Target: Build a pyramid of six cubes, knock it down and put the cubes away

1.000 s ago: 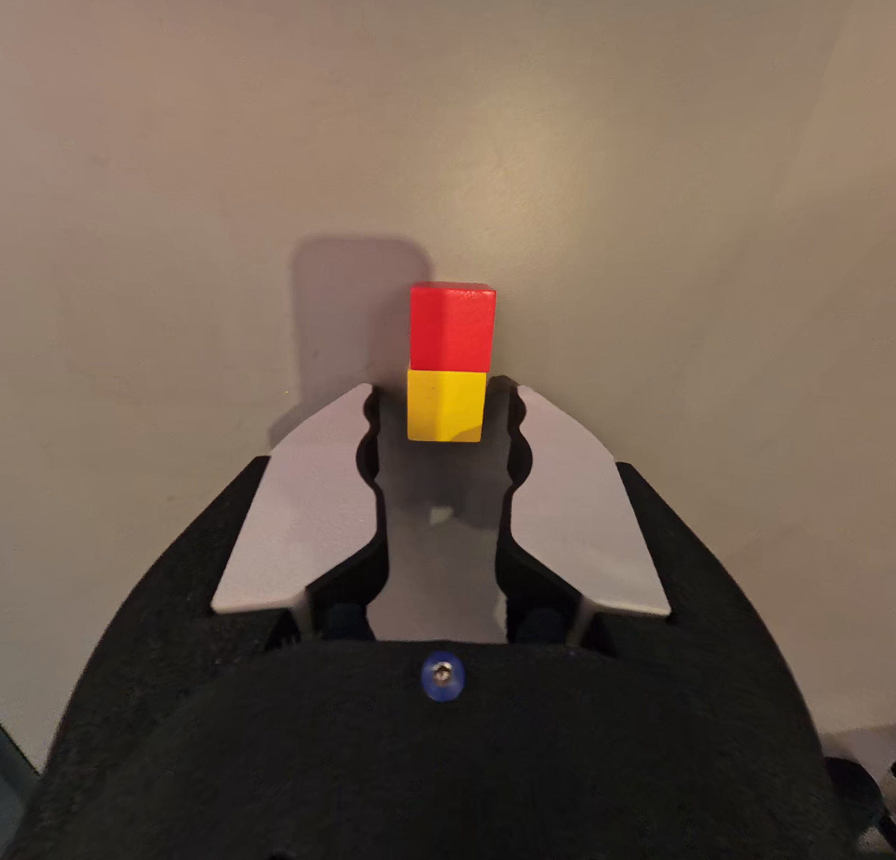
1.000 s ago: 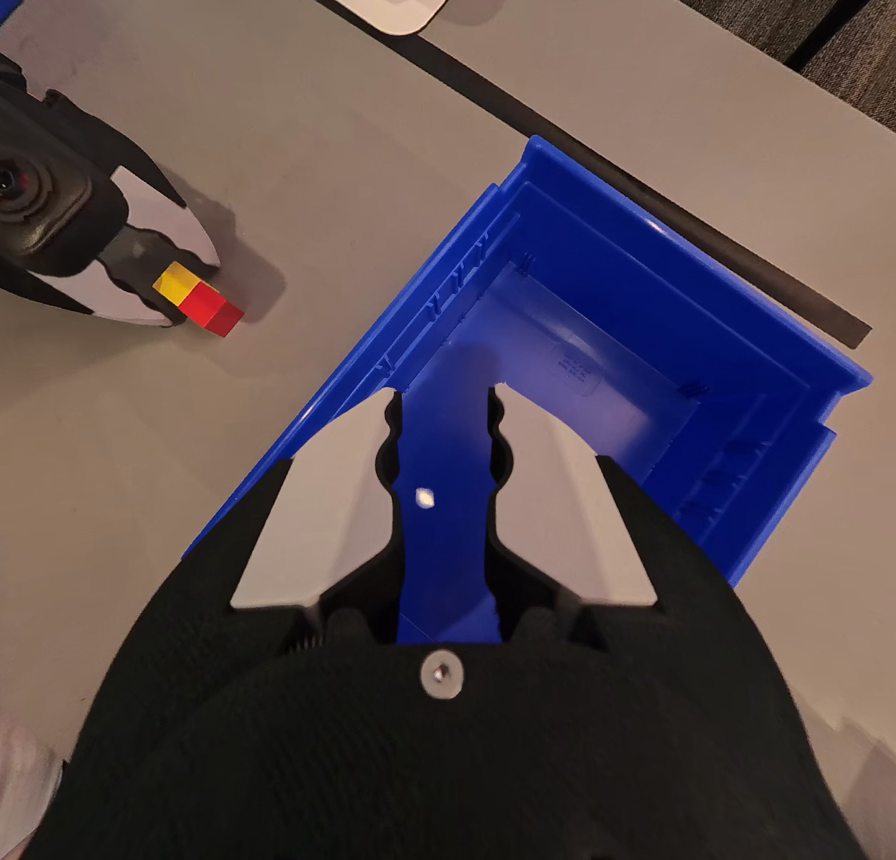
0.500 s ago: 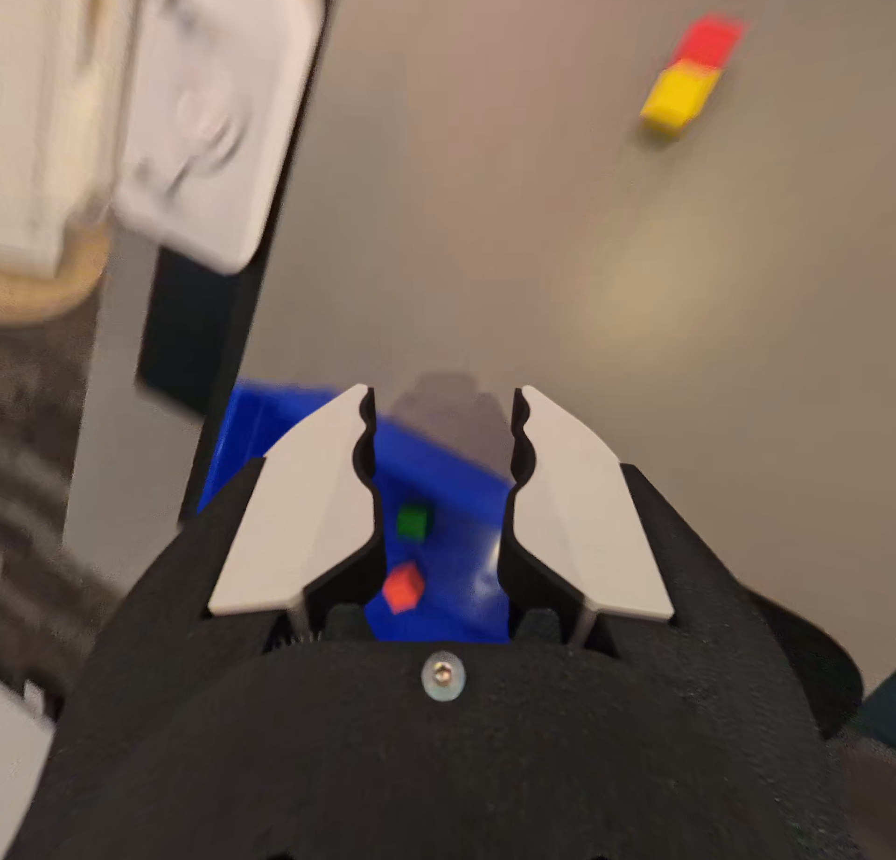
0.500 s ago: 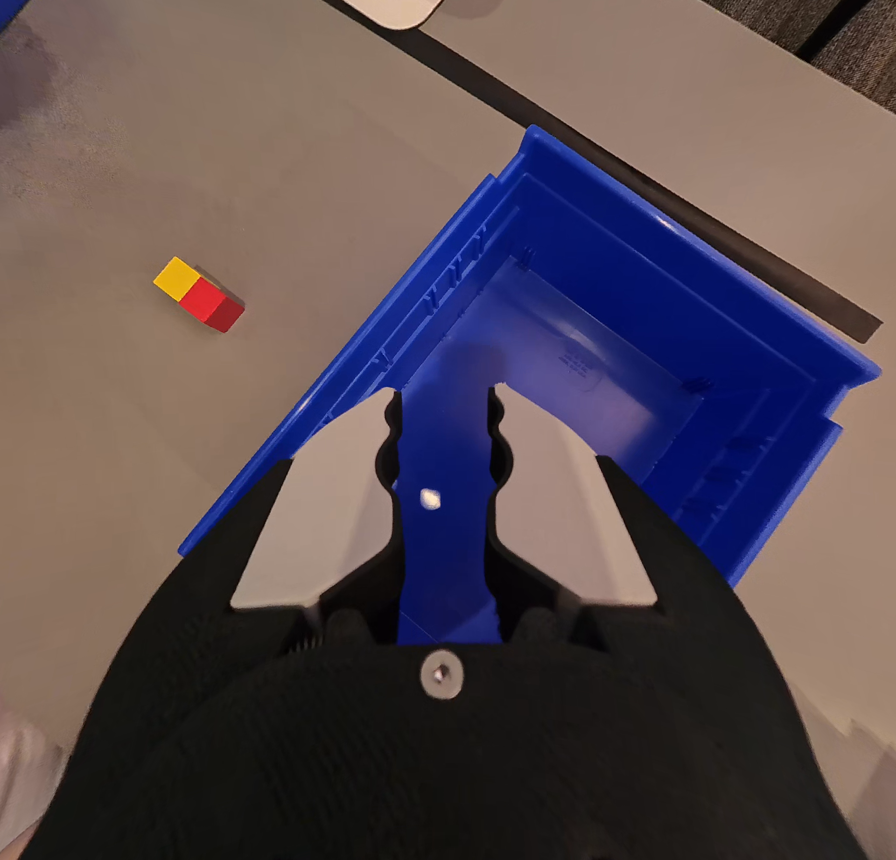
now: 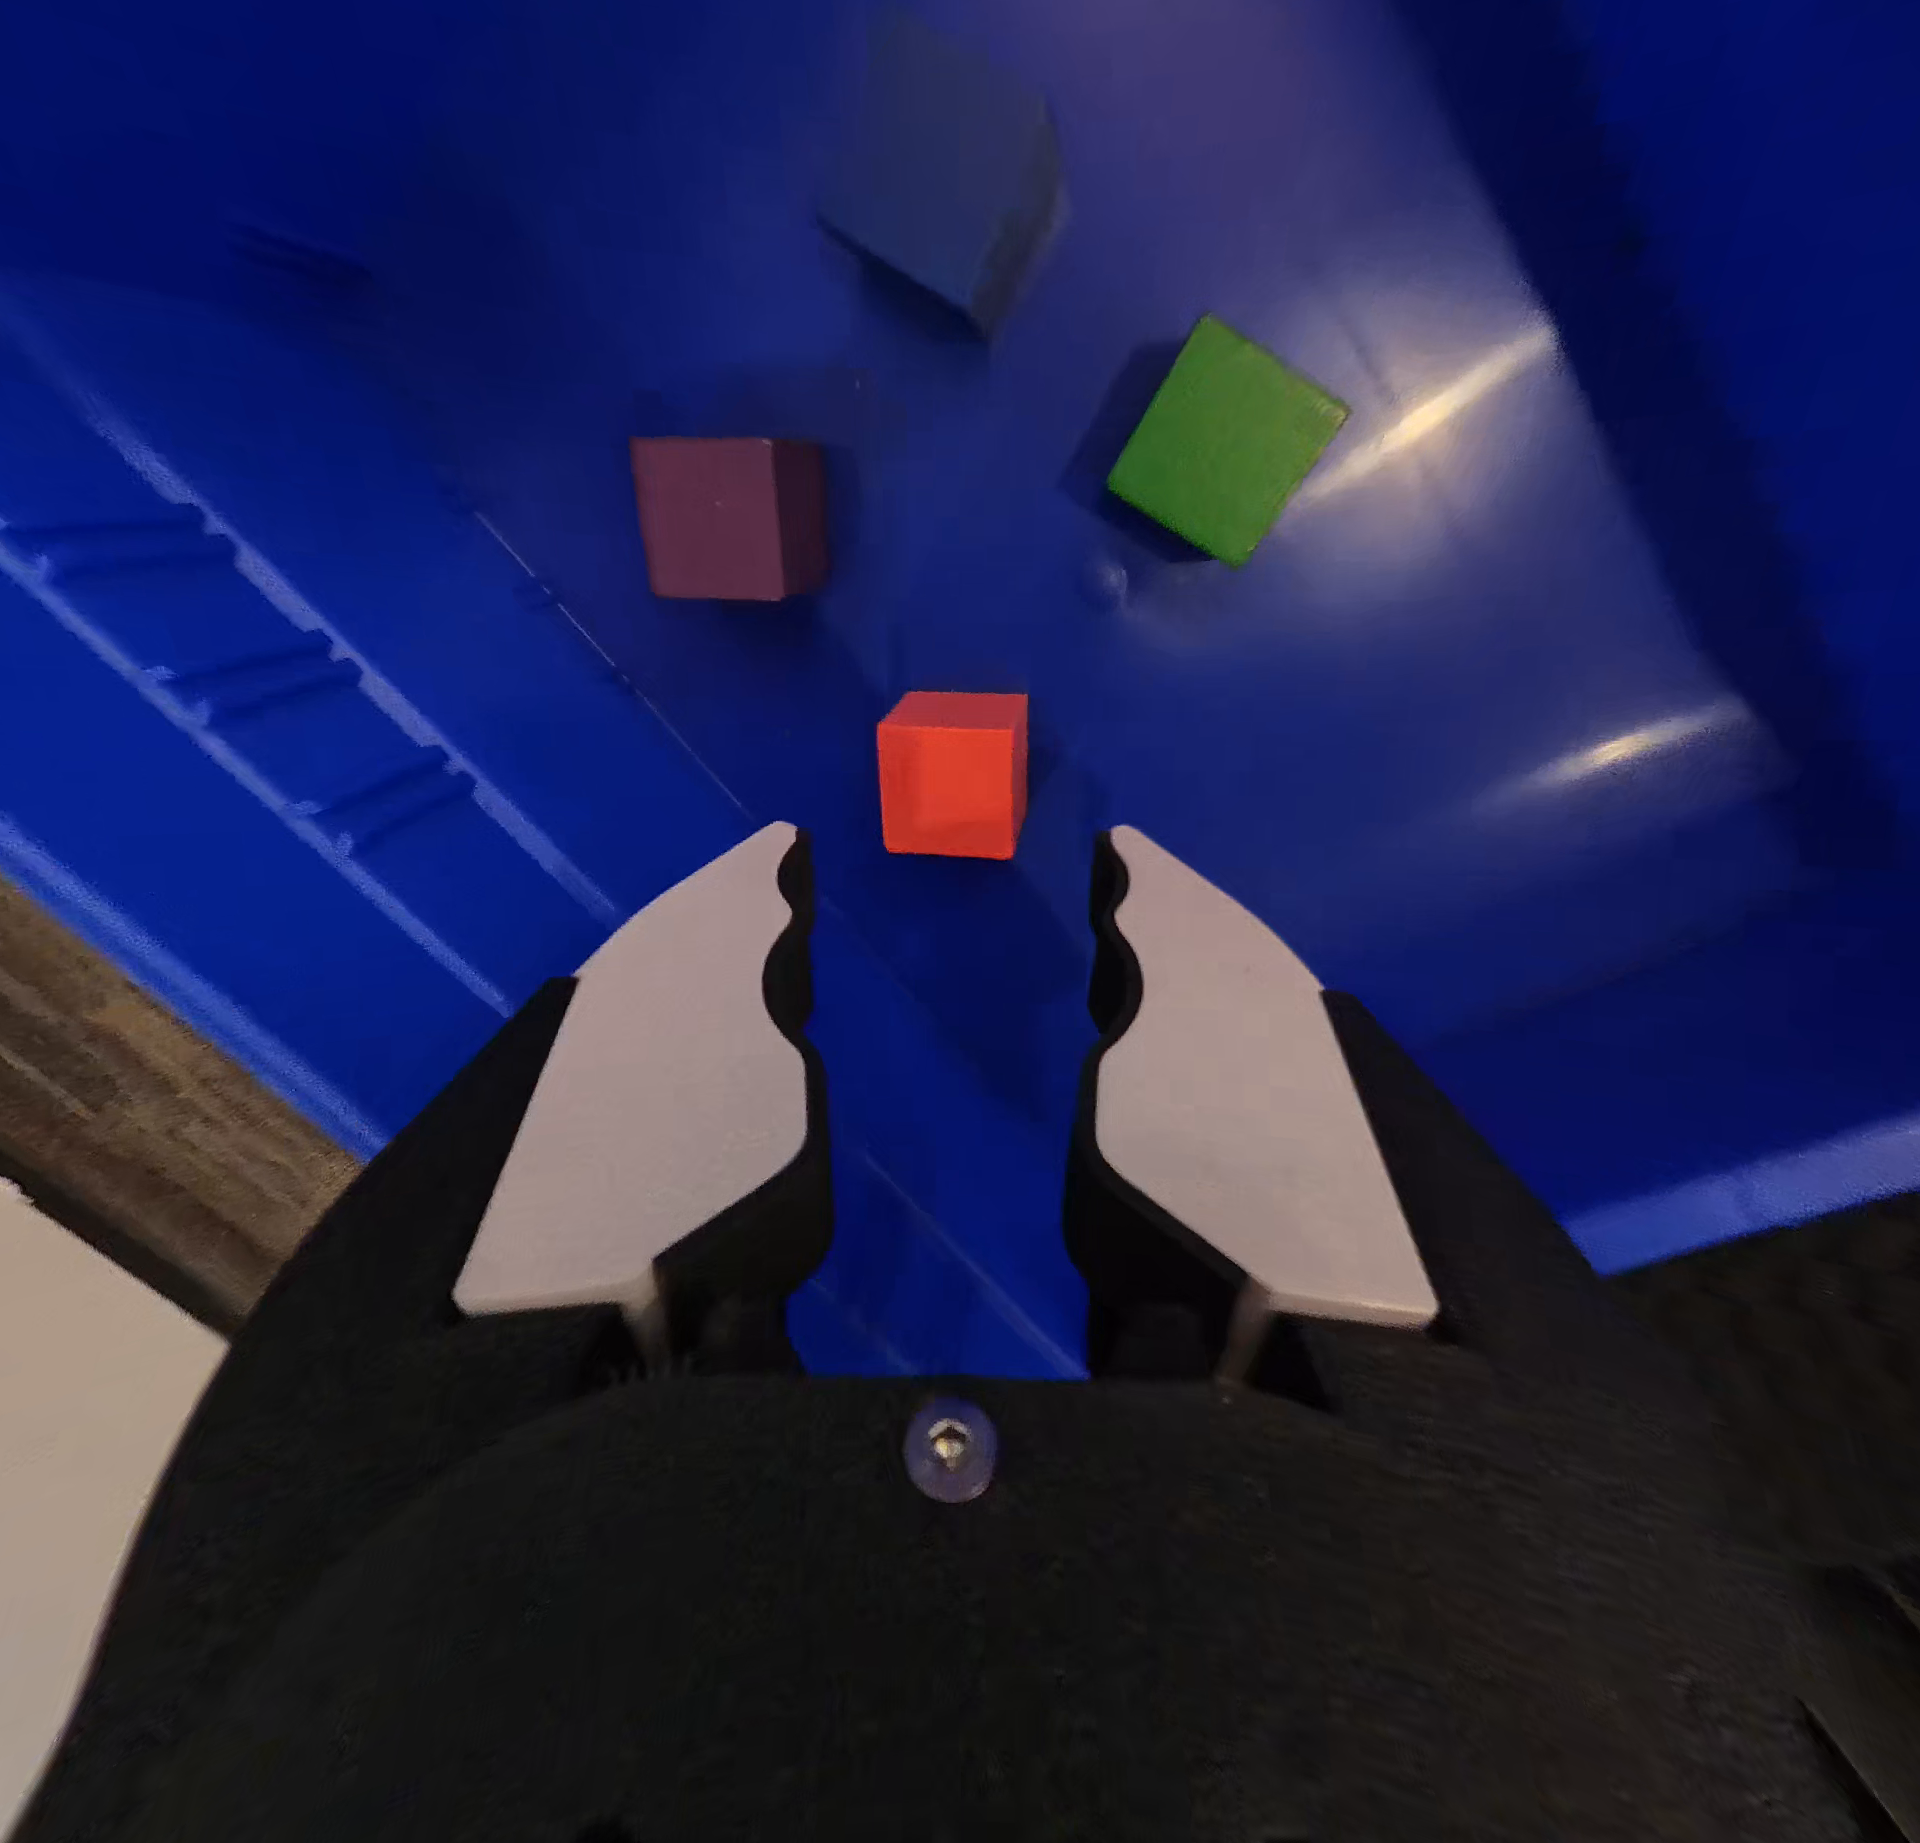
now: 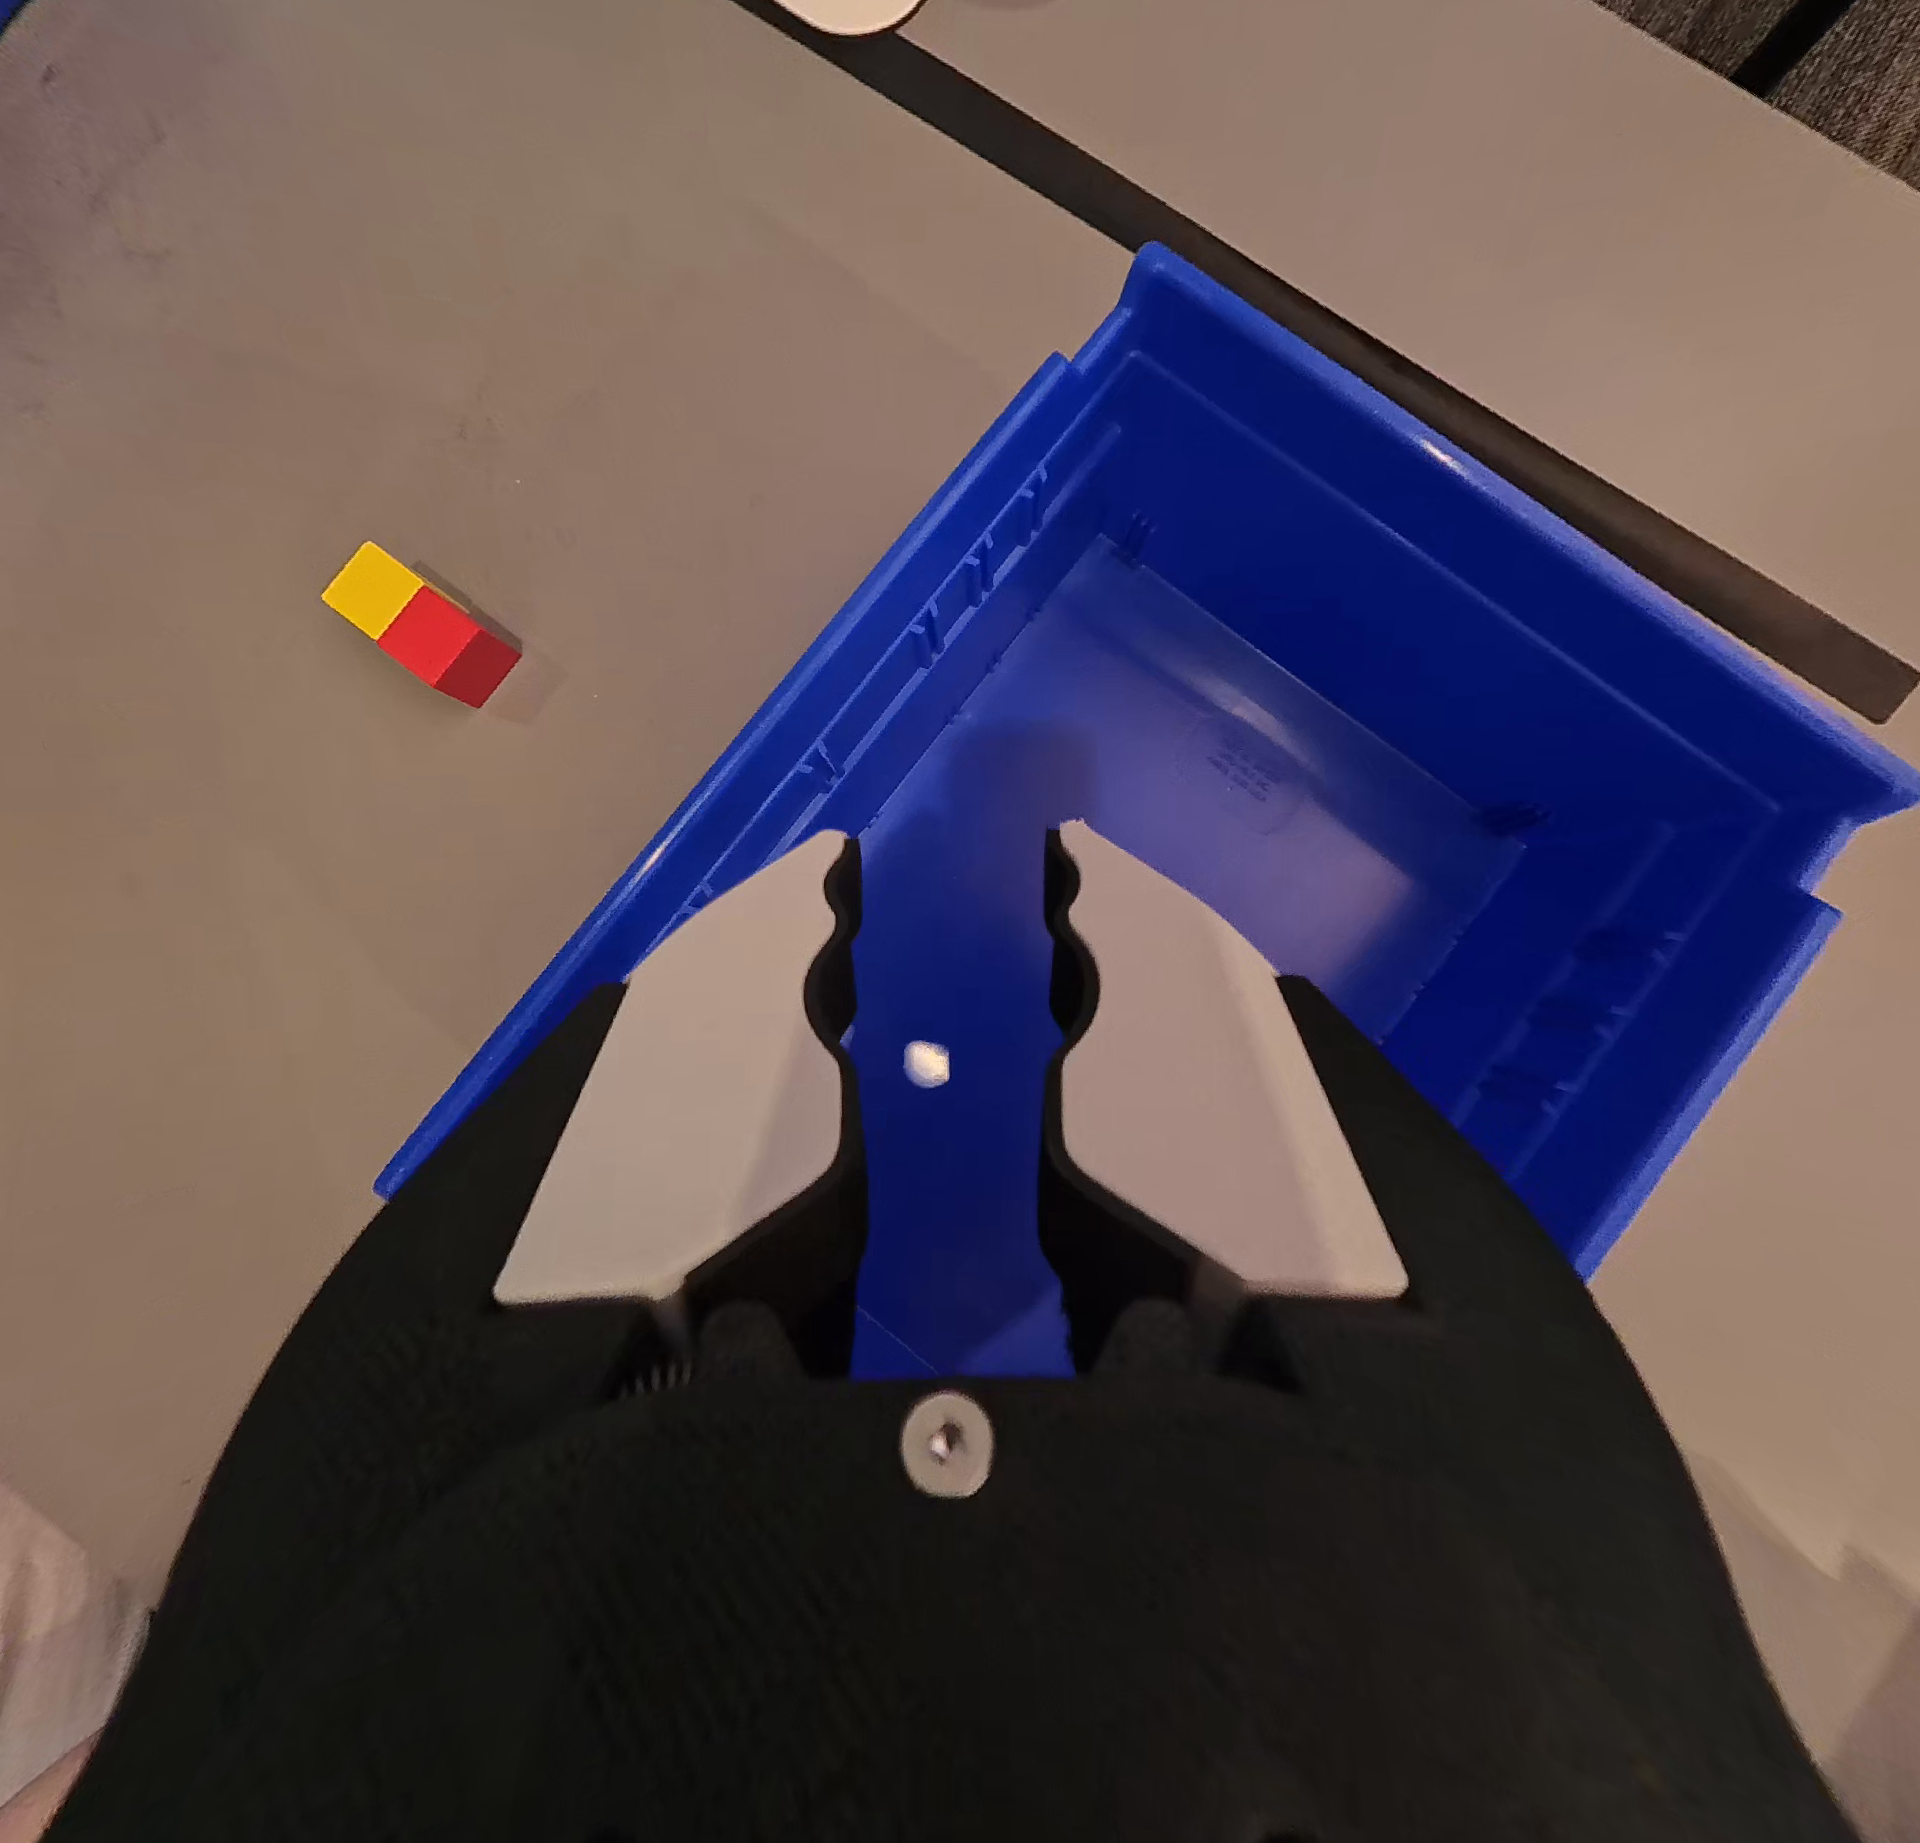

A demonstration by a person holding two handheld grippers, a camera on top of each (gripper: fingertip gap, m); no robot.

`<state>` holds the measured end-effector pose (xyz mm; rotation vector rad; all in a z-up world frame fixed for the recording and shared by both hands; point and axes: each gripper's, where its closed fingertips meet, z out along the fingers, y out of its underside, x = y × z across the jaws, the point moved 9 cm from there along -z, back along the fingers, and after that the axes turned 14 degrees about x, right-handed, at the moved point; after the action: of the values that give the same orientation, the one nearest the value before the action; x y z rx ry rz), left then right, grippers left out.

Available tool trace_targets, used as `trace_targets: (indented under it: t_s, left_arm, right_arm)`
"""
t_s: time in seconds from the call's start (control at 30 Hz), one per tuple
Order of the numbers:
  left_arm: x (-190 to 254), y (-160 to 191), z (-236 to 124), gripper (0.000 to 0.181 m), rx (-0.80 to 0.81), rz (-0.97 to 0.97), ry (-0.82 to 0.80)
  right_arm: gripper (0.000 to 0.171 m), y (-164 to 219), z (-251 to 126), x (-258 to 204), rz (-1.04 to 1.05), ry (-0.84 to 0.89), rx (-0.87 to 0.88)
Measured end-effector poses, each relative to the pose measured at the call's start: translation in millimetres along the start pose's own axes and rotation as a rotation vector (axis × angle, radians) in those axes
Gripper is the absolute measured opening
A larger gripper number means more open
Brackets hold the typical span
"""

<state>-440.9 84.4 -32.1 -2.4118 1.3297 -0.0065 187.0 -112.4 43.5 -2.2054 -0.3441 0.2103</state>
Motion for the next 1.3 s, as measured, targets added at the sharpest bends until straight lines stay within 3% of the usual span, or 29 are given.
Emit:
trace_targets:
  t_s: [0.27,0.33,0.47,0.57,0.67,0.77,0.83,0.9,1.03,1.17,1.3]
  left_arm:
    - [-1,-4,18,0.050,-0.059,0.009,-0.021]
    - [-1,-3,22,0.030,-0.081,0.022,-0.027]
    - [-1,-6,16,0.028,-0.079,0.044,-0.044]
    - [-5,-19,-16,0.028,-0.017,0.073,-0.102]
    - [7,-54,-69,0.028,0.144,0.099,-0.138]
    - [52,-99,-115,0.028,0.319,0.204,-0.101]
    - [98,-128,-125,0.028,0.406,0.296,-0.002]
    - [149,-151,-114,0.028,0.430,0.391,0.140]
    - [225,-177,-53,0.028,0.334,0.547,0.271]
    - [257,-193,4,0.028,0.236,0.618,0.295]
    - [270,-202,34,0.028,0.180,0.669,0.311]
  right_arm:
    - [0.036,2,4,1,-0.004,-0.007,-0.025]
    - [0.036,3,5,1,-0.003,-0.009,-0.030]
    - [0.036,4,5,2,0.002,-0.011,-0.030]
    - [0.036,4,5,3,0.005,-0.015,-0.027]
    - [0.036,3,6,2,0.002,-0.017,-0.029]
    - [0.035,2,7,0,-0.004,-0.020,-0.032]
    - [0.035,1,8,-1,-0.010,-0.022,-0.035]
    - [0.036,2,8,-3,-0.017,-0.027,-0.039]
    - [0.035,1,6,-9,-0.035,-0.039,-0.038]
    - [0.035,-3,0,-15,-0.056,-0.047,-0.014]
    - [0.035,-5,-7,-18,-0.070,-0.051,0.007]
